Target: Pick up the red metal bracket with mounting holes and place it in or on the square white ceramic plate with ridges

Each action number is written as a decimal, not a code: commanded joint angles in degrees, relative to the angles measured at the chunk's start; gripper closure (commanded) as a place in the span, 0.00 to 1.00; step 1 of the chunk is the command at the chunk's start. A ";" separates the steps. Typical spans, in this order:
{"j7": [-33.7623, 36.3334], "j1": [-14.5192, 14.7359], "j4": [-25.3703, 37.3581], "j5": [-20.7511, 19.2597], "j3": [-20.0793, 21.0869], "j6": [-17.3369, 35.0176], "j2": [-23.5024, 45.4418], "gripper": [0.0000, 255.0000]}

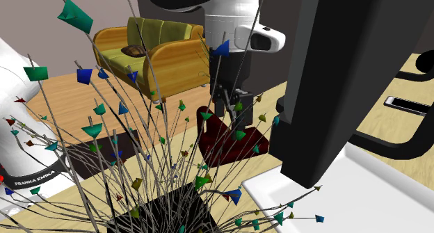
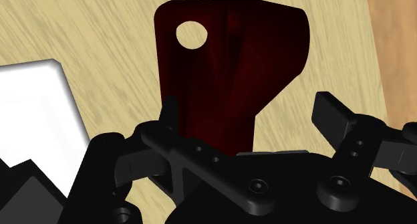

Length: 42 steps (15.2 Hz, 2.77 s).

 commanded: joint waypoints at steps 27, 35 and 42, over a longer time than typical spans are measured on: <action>0.39 0.10 7.09 -0.49 0.81 -10.20 -3.22 1.00; -2.36 -0.37 14.08 0.40 -0.63 -14.11 -0.17 1.00; -8.49 -1.35 26.19 4.76 -1.24 -31.67 6.47 1.00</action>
